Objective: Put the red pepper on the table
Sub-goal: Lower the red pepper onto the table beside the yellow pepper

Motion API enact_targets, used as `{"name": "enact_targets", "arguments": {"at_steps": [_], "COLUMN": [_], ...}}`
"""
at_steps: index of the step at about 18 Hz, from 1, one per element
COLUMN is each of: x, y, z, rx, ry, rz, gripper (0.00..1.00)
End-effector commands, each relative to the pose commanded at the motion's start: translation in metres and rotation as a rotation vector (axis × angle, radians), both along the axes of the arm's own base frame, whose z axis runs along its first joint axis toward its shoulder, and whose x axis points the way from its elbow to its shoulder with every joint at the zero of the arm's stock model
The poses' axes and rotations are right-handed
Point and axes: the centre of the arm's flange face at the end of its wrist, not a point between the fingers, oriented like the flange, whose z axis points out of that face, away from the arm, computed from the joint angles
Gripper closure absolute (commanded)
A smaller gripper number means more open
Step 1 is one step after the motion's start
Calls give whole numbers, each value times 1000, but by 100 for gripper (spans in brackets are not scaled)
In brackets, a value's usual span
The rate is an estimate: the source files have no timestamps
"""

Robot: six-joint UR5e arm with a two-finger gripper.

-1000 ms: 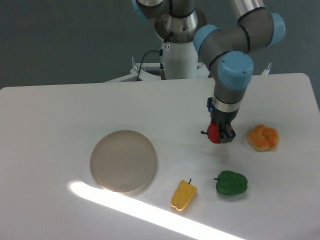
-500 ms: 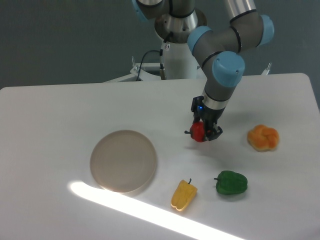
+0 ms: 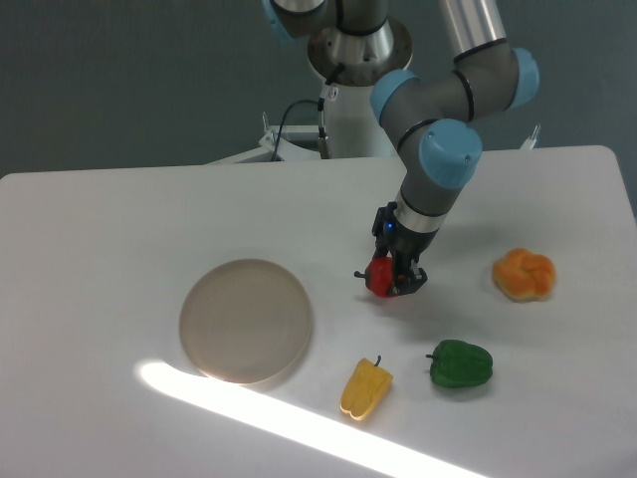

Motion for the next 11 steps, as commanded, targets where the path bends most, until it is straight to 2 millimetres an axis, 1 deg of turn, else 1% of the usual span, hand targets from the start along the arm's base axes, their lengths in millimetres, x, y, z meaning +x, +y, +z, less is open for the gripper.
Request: {"name": "enact_targets", "arguments": {"at_steps": [11], "x": [0], "y": [-2], "z": [-4], "rx": [-6], "ry": [-6], "rz": [5], "gripper": [44]}}
